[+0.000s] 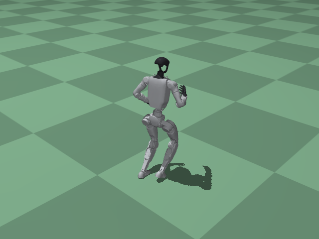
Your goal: Dance
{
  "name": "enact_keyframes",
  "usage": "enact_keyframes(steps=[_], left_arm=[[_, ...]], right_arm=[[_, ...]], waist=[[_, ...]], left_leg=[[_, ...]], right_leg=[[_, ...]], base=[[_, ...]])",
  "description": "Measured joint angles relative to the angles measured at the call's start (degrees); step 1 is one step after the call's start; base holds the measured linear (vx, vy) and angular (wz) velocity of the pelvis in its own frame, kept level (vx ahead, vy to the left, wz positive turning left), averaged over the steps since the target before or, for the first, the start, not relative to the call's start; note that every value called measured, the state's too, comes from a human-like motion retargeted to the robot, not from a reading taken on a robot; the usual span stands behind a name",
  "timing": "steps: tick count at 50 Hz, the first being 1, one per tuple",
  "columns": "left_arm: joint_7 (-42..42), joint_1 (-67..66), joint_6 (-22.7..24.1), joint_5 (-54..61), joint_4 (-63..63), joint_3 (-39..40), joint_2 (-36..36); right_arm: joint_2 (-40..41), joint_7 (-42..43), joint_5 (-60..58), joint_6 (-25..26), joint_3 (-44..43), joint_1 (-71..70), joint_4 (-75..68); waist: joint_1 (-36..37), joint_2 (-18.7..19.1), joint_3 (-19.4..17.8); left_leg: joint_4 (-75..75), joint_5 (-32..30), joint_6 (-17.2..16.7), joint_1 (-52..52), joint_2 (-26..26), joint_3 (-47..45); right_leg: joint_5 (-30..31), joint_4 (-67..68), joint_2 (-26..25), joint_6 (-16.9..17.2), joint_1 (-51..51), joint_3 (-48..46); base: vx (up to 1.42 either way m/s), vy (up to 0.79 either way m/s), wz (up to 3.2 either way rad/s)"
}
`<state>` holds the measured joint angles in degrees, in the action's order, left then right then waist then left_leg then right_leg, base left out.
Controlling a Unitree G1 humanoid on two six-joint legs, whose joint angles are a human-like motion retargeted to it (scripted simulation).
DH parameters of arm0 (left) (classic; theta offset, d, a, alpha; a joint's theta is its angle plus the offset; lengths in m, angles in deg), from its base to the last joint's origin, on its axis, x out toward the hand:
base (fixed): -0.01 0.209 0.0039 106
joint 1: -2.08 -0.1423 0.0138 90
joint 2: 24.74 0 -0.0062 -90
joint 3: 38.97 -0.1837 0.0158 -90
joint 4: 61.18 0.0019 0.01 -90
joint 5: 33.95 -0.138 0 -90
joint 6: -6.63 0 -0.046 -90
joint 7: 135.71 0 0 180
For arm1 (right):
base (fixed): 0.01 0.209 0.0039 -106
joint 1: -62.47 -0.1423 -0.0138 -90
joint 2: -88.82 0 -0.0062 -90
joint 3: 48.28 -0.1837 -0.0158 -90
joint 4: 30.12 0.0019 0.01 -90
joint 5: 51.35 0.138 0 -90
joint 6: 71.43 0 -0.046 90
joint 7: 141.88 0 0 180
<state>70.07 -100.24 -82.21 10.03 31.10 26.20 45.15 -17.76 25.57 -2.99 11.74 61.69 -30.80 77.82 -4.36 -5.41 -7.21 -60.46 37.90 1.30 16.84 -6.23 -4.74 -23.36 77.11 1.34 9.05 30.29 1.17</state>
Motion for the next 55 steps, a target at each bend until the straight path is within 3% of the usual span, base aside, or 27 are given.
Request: enact_keyframes(steps=[3,5,8,12,16,18,22,25,28,30,32,35,38,42,45,47,50,55], left_arm=[[-1.5,7.1,0.9,-1.0,1.7,-2.7,1.3],[-4.4,12.9,2.1,-2.9,3.6,-4.5,3.6],[-9.1,19.3,4.2,-8.0,5.5,-5.6,6.8],[-13.9,23.8,7.9,-14.8,5.9,-5.2,8.3],[-16.4,24.1,8.3,-20.2,6.7,-4.1,8.2],[-16.8,23.0,6.9,-24.3,9.9,-3.7,8.3],[-14.3,20.7,2.2,-33.4,27.0,-2.6,9.8],[-11.6,17.8,0.2,-36.9,44.4,-0.1,11.5],[-9.5,12.7,-0.8,-36.9,57.4,4.3,13.0],[-8.1,9.5,-1.4,-36.6,63.8,7.2,14.1],[-6.4,6.3,-2.1,-36.3,68.1,9.3,15.3],[-4.5,1.7,-2.9,-35.8,71.9,10.9,17.3],[-3.6,-2.4,-3.5,-35.4,73.7,10.8,19.7],[-4.3,-5.7,-3.7,-34.8,75.8,9.8,22.2],[-7.1,-4.9,-3.2,-34.3,77.6,9.9,24.2],[-9.0,-1.3,-2.8,-32.1,78.5,11.3,25.9],[-11.3,1.8,-2.1,-26.9,76.6,14.5,27.4],[-16.9,6.0,0.9,-22.3,69.4,17.1,25.9]], right_arm=[[1.7,1.9,-1.6,0.7,-1.3,2.9,-15.4],[3.0,2.0,-4.9,1.7,-0.7,4.2,-32.0],[4.0,1.1,-15.0,3.3,1.7,6.2,-54.7],[2.8,-0.7,-29.3,3.7,4.0,10.9,-67.9],[-0.5,-0.3,-38.0,3.4,4.7,13.5,-69.8],[-2.4,0.8,-42.0,3.4,5.2,11.2,-70.0],[-3.9,3.2,-44.0,3.7,8.0,-1.0,-66.6],[-2.0,4.0,-39.7,3.6,9.2,-8.1,-56.3],[1.7,2.6,-33.5,3.3,8.6,-9.0,-45.1],[4.2,0.9,-30.0,3.3,8.4,-8.4,-41.2],[6.2,-1.0,-28.1,3.5,8.3,-7.6,-40.9],[8.4,-2.6,-26.8,4.1,7.7,-5.9,-44.0],[10.6,-2.2,-25.9,5.3,6.1,-3.1,-49.6],[13.5,0.9,-25.9,6.4,2.9,-0.3,-63.7],[16.0,4.4,-27.6,6.8,-1.0,1.7,-77.9],[16.9,4.9,-29.8,5.9,-5.0,1.3,-89.0],[16.5,4.6,-32.4,6.5,-9.4,5.3,-97.7],[12.8,4.9,-35.1,6.9,-13.8,11.6,-101.5]], waist=[[-2.9,-1.1,-1.6],[-3.9,-1.2,-1.5],[-5.0,-0.5,0.5],[-3.6,1.4,3.2],[0.9,2.9,4.7],[3.1,3.4,4.2],[6.5,3.4,0.9],[8.9,3.0,0.2],[10.7,2.1,1.9],[10.8,0.8,3.8],[9.6,-1.3,6.1],[7.1,-4.0,8.2],[4.6,-5.4,8.8],[1.5,-7.0,7.8],[0.6,-6.0,5.5],[2.2,-2.3,3.3],[1.6,-0.3,3.3],[1.7,2.2,6.0]], left_leg=[[2.7,5.9,2.0,-2.8,-1.7,-0.1],[7.0,4.9,1.8,-5.4,-1.7,-0.2],[15.2,-3.9,-2.0,-10.3,-1.2,1.4],[14.1,-19.3,-10.2,-12.9,0.9,4.9],[-4.6,-25.8,-14.1,-10.4,3.4,5.1],[-15.3,-25.6,-13.6,-7.7,5.2,4.2],[-29.5,-19.1,-6.5,1.2,9.7,1.4],[-26.8,-15.5,-2.7,8.9,11.3,0.2],[-11.8,-16.1,-2.9,13.7,10.2,-0.8],[1.8,-20.2,-4.8,15.1,7.6,-1.3],[16.8,-28.8,-7.6,15.0,3.1,-1.5],[38.5,-42.2,-11.3,10.6,-3.7,0.3],[37.1,-39.2,-9.9,10.8,-7.2,2.0],[24.6,-19.7,-2.5,9.1,-9.7,2.5],[12.1,-4.9,1.4,7.9,-7.7,1.7],[10.3,-1.1,0.6,3.9,-3.1,1.7],[15.4,-7.0,-3.3,-2.9,-1.8,2.6],[18.3,-26.9,-11.6,-7.5,2.0,3.7]], right_leg=[[0.2,11.5,0.5,0.2,7.8,-0.4],[0.7,11.5,0.8,-0.4,11.8,-1.4],[2.2,-0.2,-0.9,0.1,13.3,-2.7],[5.2,-18.3,-6.3,1.1,9.4,-3.6],[-3.3,-18.2,-8.9,-4.5,5.1,-6.0],[-9.4,-14.3,-9.7,-7.4,3.1,-6.1],[-14.8,-10.1,-11.0,-7.6,-1.7,-2.9],[-10.4,-13.3,-10.4,-5.7,-6.2,0.5],[-0.8,-19.4,-7.5,-2.7,-10.3,2.0],[8.2,-23.1,-4.5,0.2,-11.7,2.0],[14.6,-25.1,-1.0,3.0,-11.4,2.1],[18.9,-24.5,2.7,5.9,-10.0,2.2],[15.4,-16.9,3.9,5.9,-7.6,2.0],[4.4,-2.2,5.1,5.6,-4.3,2.3],[-2.0,5.9,4.3,3.3,-0.5,1.1],[-3.6,3.7,1.6,0.3,1.7,-1.5],[-3.2,-4.6,1.2,-1.6,3.9,-3.5],[8.7,-28.0,-3.8,0.7,4.2,-4.7]], base=[[0.24,0.08,0.07],[0.36,0.05,-0.14],[0.48,-0.01,-0.41],[0.53,-0.03,-0.79],[0.54,0.02,-0.94],[0.58,0.07,-0.87],[0.62,0.09,-0.68],[0.69,0.09,-0.52],[0.74,0.08,-0.33],[0.74,0.06,-0.09],[0.72,0.04,0.08],[0.68,0.02,-0.11],[0.65,0.02,-0.40],[0.69,0.05,-0.48],[0.71,0.04,-0.62],[0.74,0.03,-0.78],[0.79,0.03,-0.10],[0.79,0.03,0.07]])
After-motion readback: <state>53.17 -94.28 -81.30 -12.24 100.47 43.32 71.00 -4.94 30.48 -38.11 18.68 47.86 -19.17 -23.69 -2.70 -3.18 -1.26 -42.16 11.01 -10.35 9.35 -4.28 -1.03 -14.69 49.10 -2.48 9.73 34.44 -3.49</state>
